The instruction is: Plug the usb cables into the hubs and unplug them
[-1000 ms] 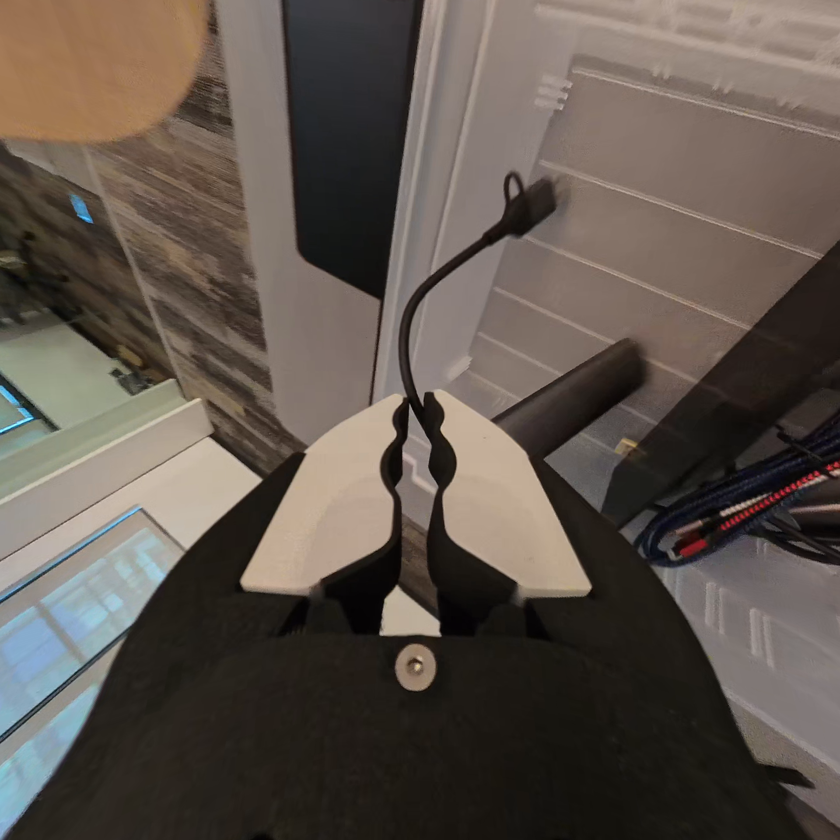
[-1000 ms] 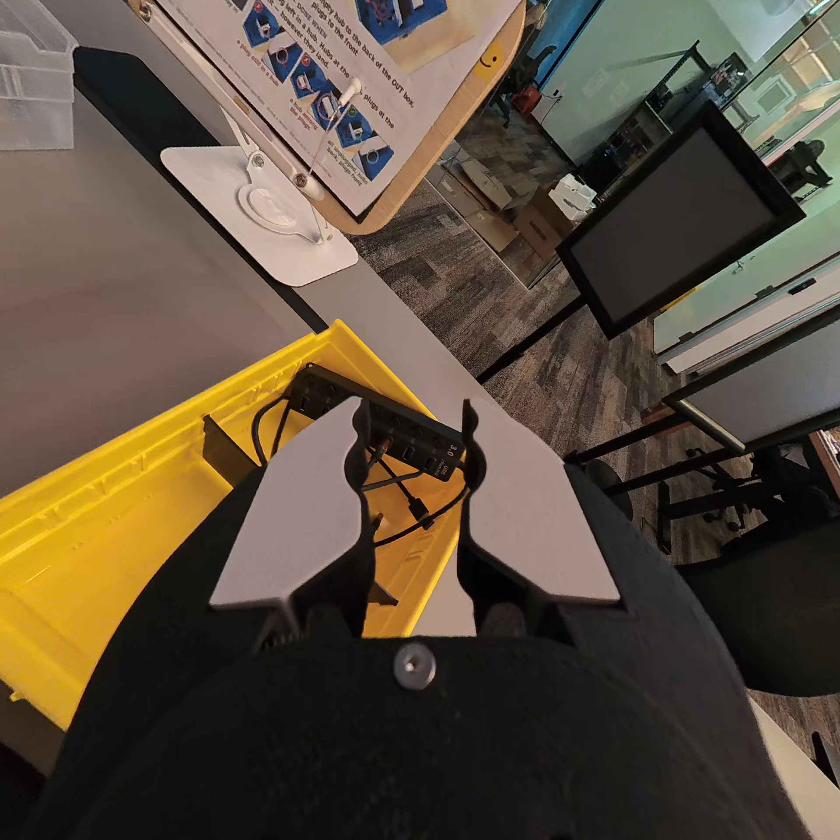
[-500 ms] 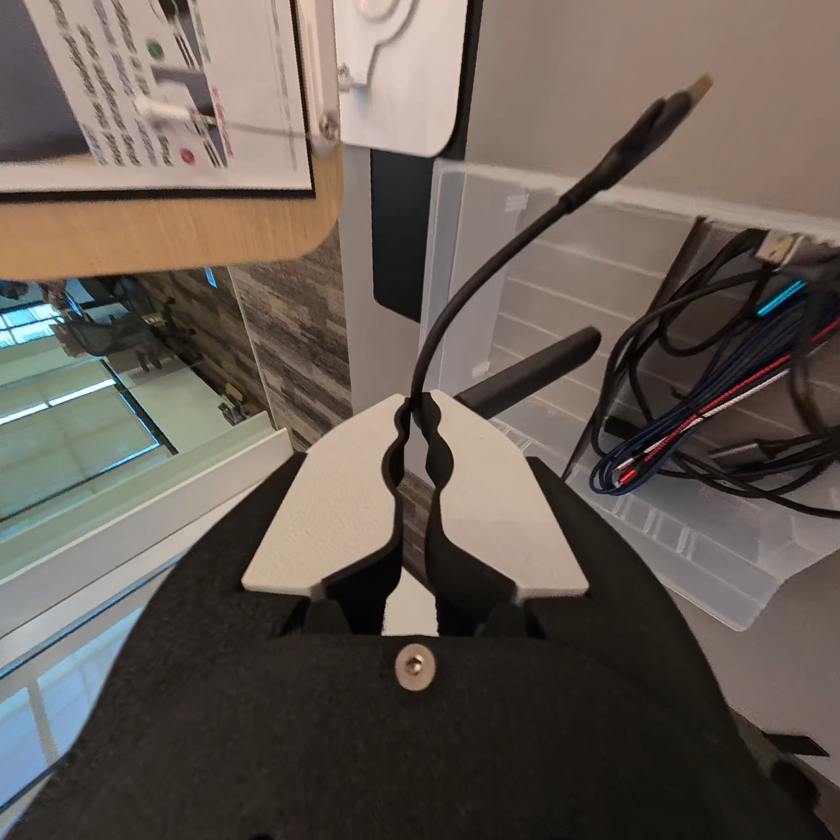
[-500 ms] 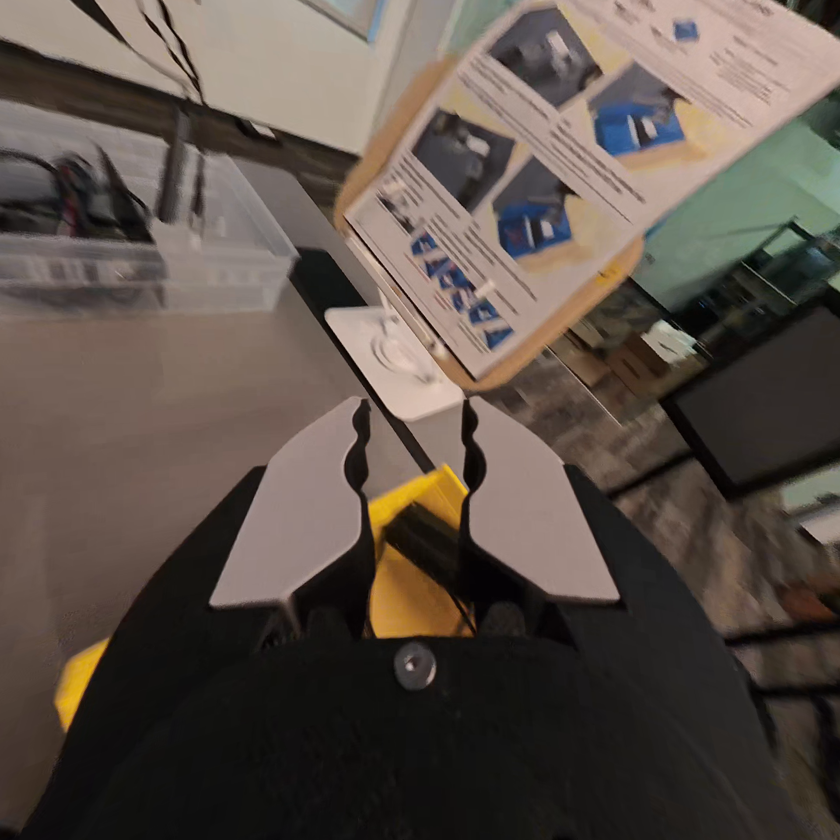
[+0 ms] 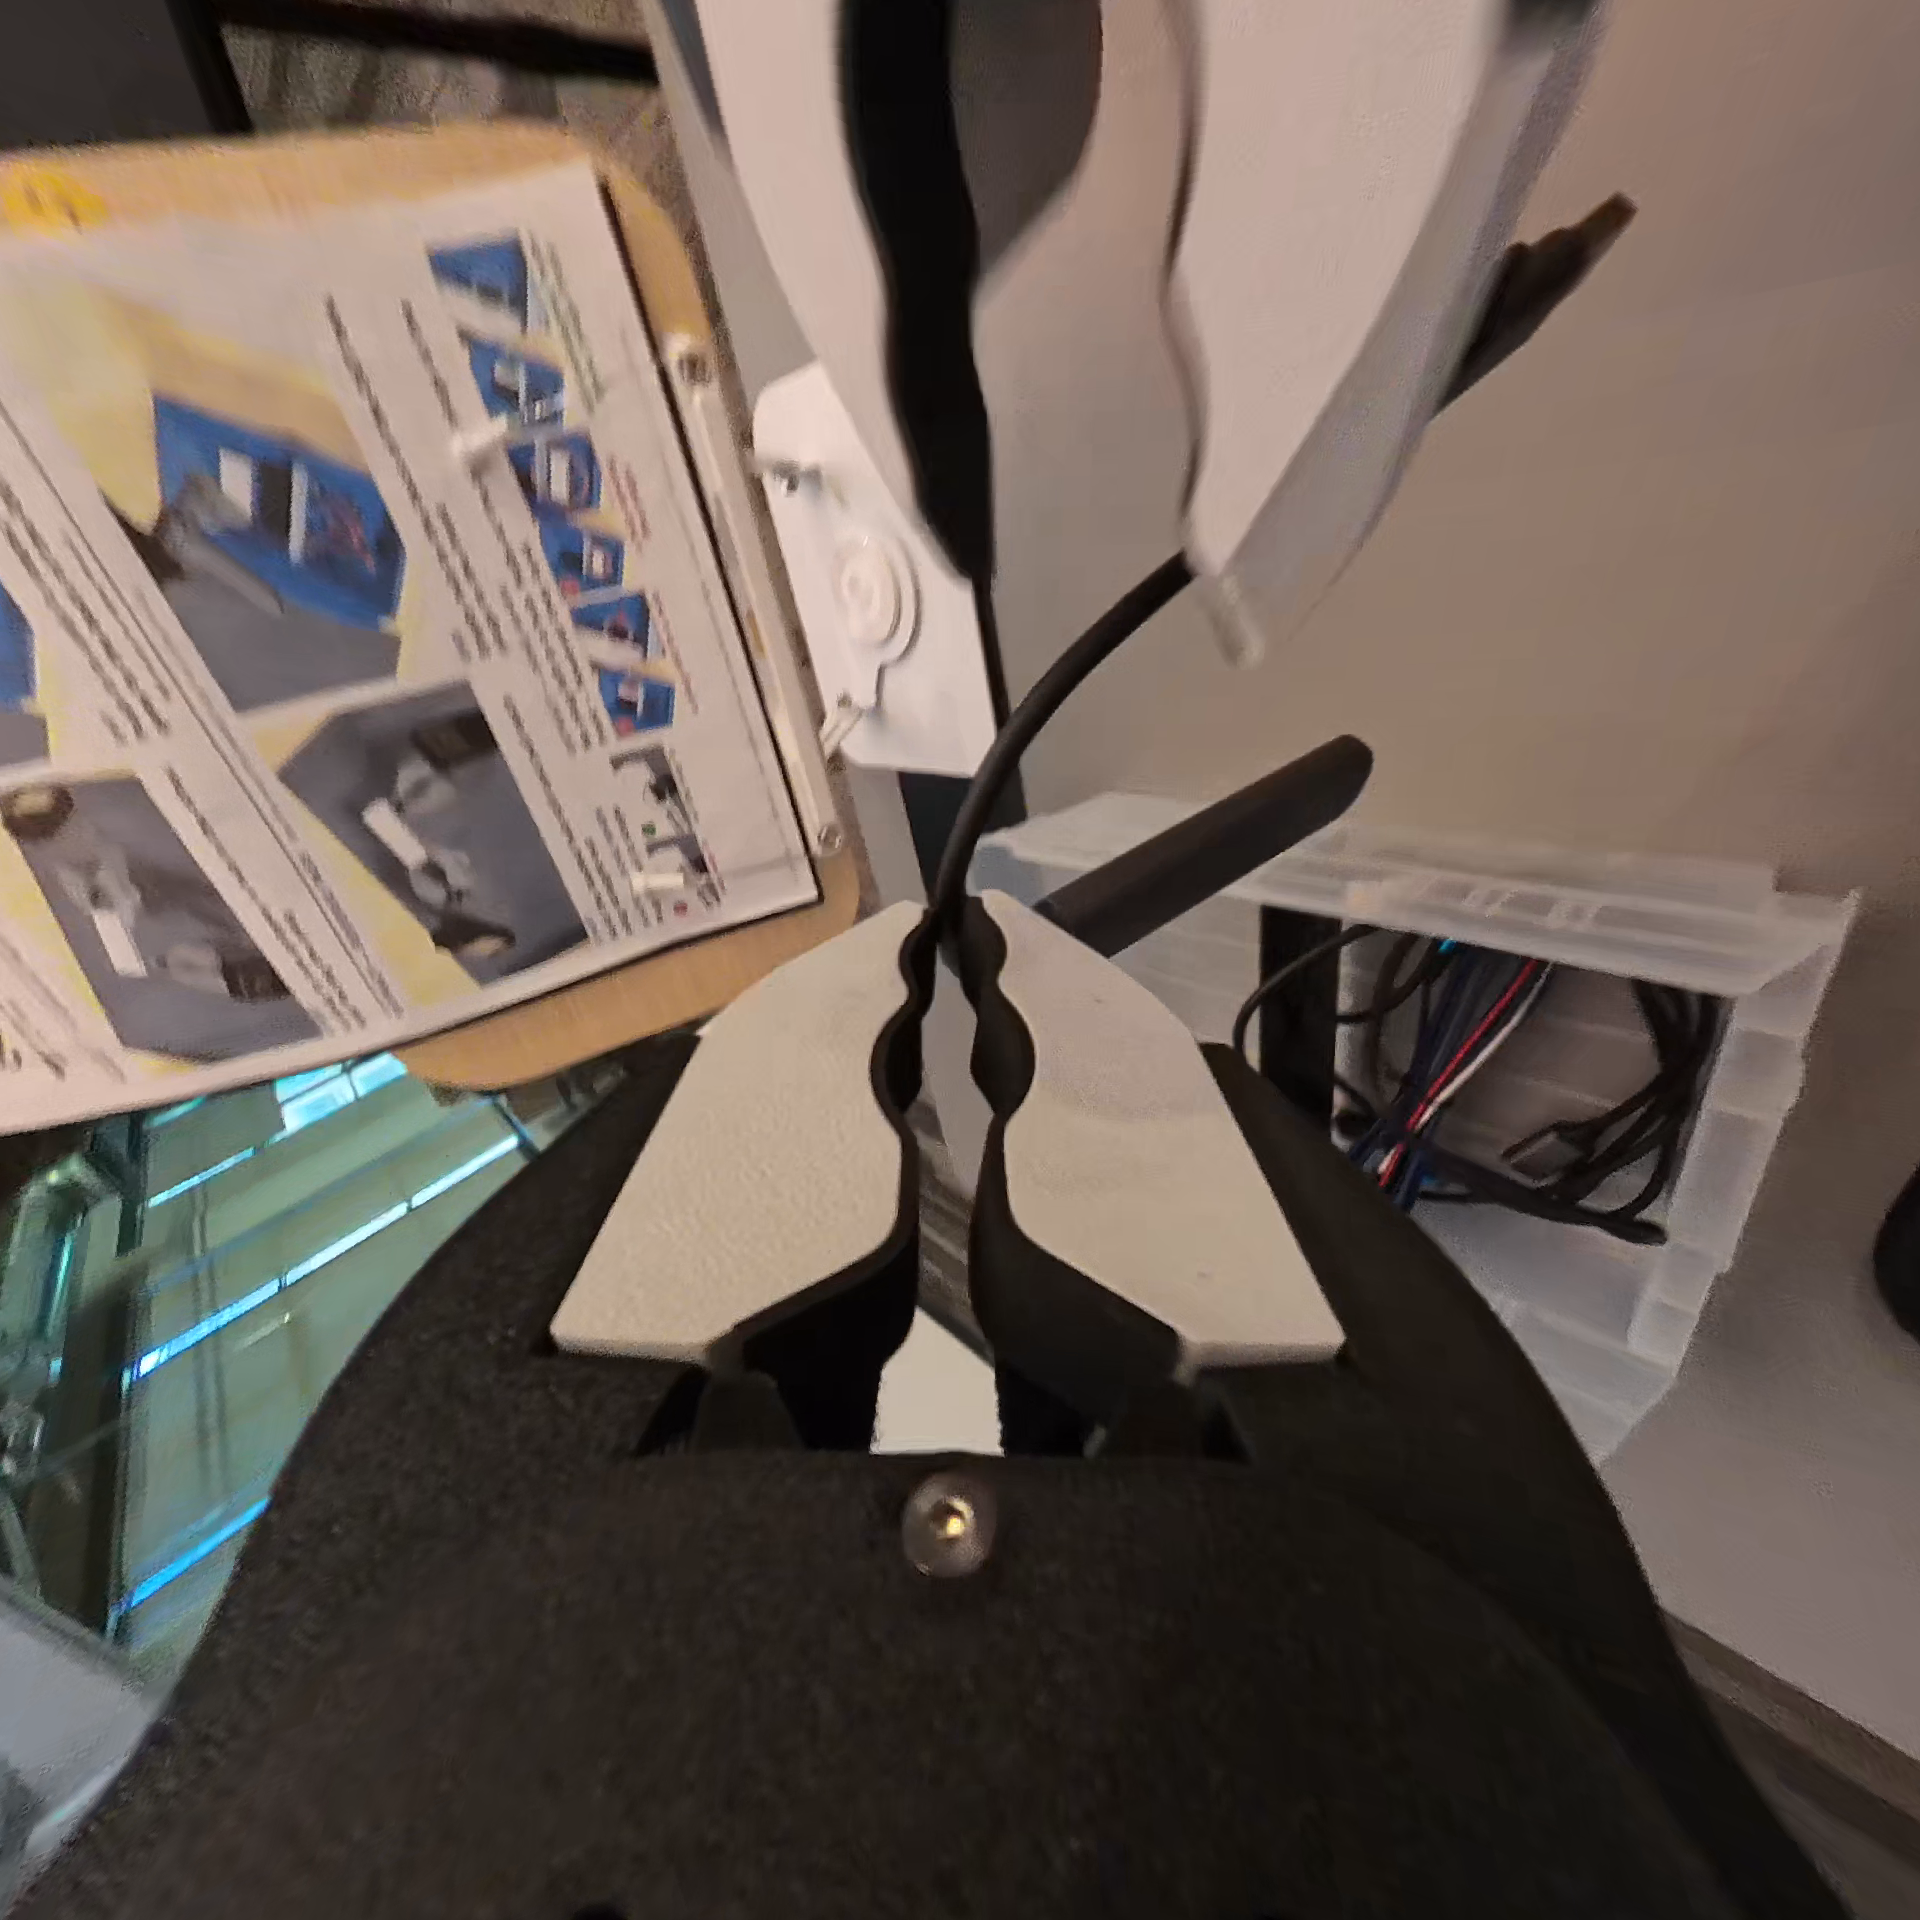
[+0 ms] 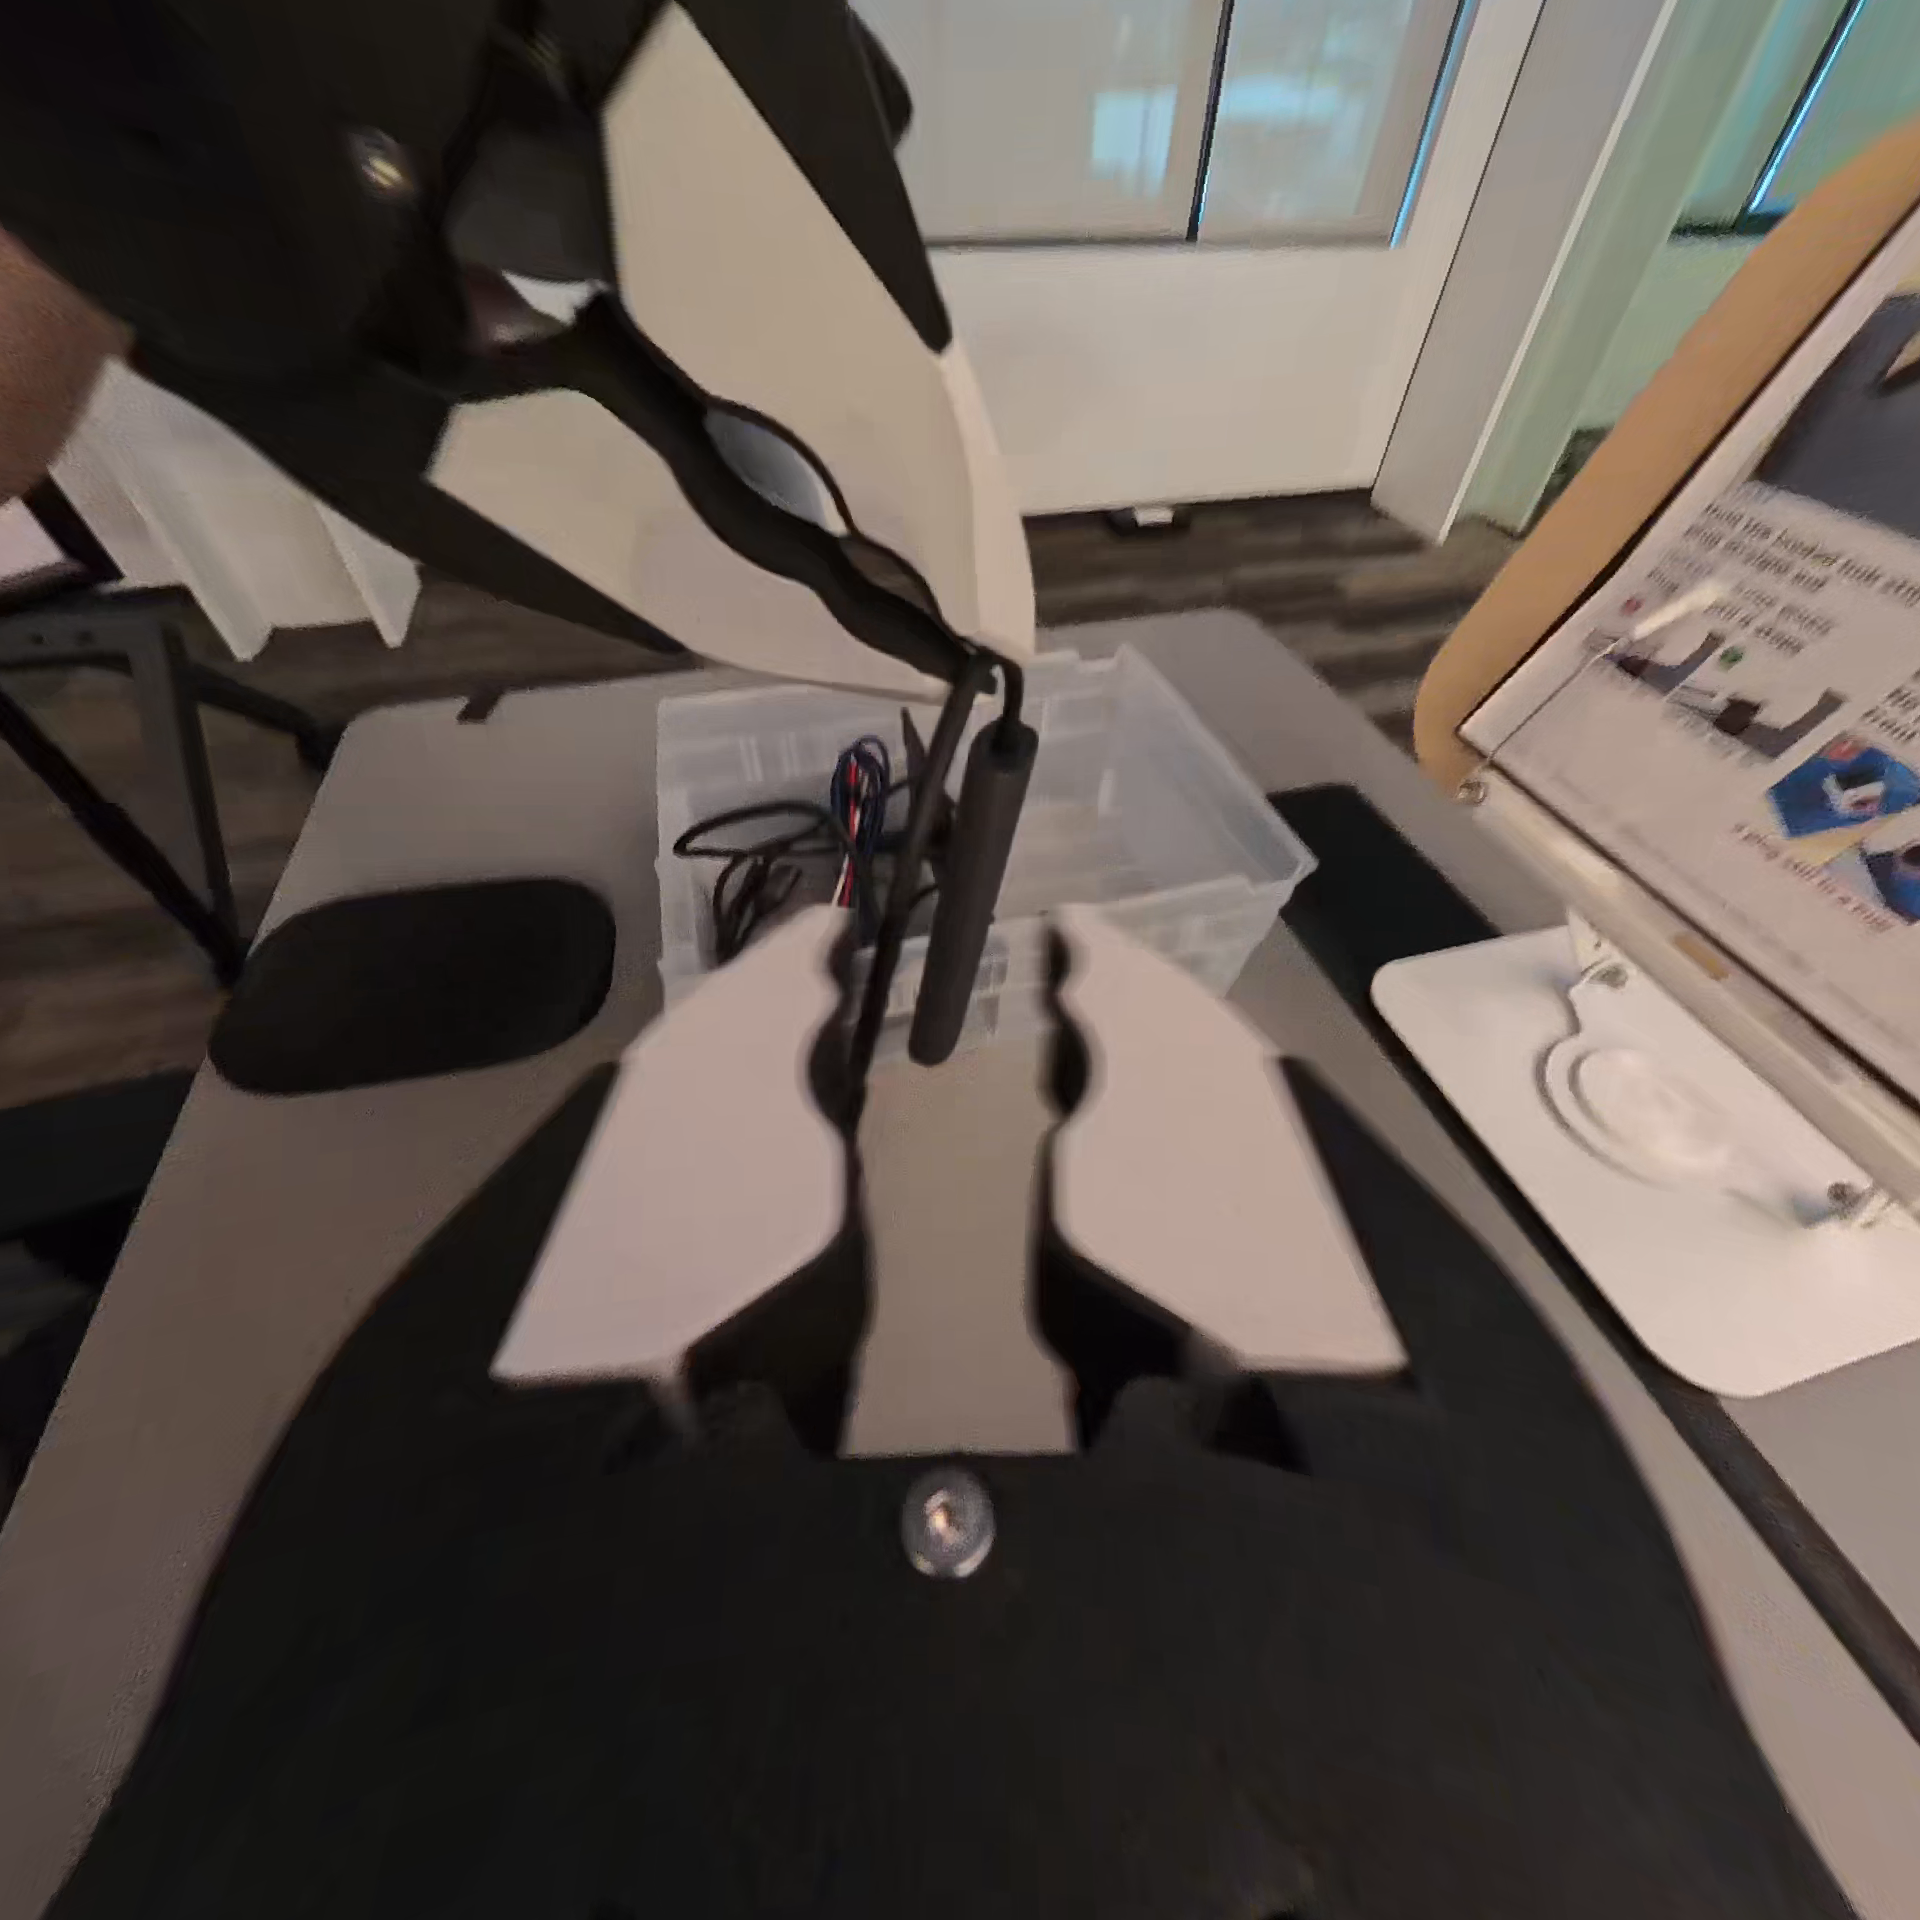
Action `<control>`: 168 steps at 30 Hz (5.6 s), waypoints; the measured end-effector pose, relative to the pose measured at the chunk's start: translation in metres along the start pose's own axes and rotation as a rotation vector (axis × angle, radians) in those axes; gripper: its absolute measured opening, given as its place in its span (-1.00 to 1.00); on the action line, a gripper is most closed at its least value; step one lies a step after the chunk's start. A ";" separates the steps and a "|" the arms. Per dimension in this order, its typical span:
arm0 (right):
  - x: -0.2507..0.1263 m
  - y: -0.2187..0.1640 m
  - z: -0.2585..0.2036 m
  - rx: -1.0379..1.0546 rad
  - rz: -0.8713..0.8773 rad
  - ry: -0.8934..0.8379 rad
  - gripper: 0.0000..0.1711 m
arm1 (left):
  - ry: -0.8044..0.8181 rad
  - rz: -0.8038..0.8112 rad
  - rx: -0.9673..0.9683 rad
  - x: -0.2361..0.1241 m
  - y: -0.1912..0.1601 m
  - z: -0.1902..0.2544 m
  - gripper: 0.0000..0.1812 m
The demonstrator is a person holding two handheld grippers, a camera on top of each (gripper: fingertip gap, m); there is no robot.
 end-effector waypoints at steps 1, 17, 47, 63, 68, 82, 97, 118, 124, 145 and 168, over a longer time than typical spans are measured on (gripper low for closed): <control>0.001 -0.003 -0.004 0.005 -0.021 0.040 -0.94 | -0.007 0.021 0.003 -0.002 0.008 0.002 -0.95; -0.073 0.022 -0.010 -0.079 -0.043 -0.014 -0.95 | -0.341 0.661 -0.995 0.037 0.022 0.067 -0.38; -0.224 0.006 0.032 0.045 0.244 -0.197 -0.69 | 0.000 0.022 -0.673 0.142 0.067 0.128 -0.81; -0.233 0.006 0.030 0.036 0.251 -0.216 -0.70 | -0.094 -0.051 -0.547 0.175 0.092 0.163 -0.68; -0.237 0.002 0.034 0.052 0.249 -0.232 -0.70 | -0.166 -0.011 -0.640 0.170 0.094 0.161 -0.56; -0.243 -0.008 0.041 0.079 0.217 -0.279 -0.70 | 0.123 0.168 -1.070 -0.005 -0.023 0.108 -0.44; -0.263 -0.030 0.056 0.161 0.200 -0.363 -0.69 | -0.010 -0.227 -0.756 0.030 -0.180 0.174 -0.53; -0.224 -0.027 0.060 0.047 0.026 -0.386 -0.69 | -0.372 -0.383 -0.477 0.032 -0.194 0.206 -0.68; -0.227 -0.030 0.062 0.057 0.020 -0.399 -0.69 | -0.455 -0.436 -0.400 0.036 -0.195 0.220 -0.72; -0.229 -0.033 0.065 0.072 0.031 -0.394 -0.69 | -0.508 -0.370 -0.547 0.078 -0.168 0.234 -0.78; -0.220 -0.042 0.071 0.084 -0.048 -0.402 -0.69 | -0.635 -0.374 -0.154 0.095 -0.187 0.240 -0.77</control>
Point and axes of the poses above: each gripper's, where its closed fingertips meet, x out along the fingers, y out of its top, z = x × y across the jaws, the point moved 4 cm from there along -x, back along the fingers, and after that the axes turned 8 degrees about y, right-handed, at the moved point
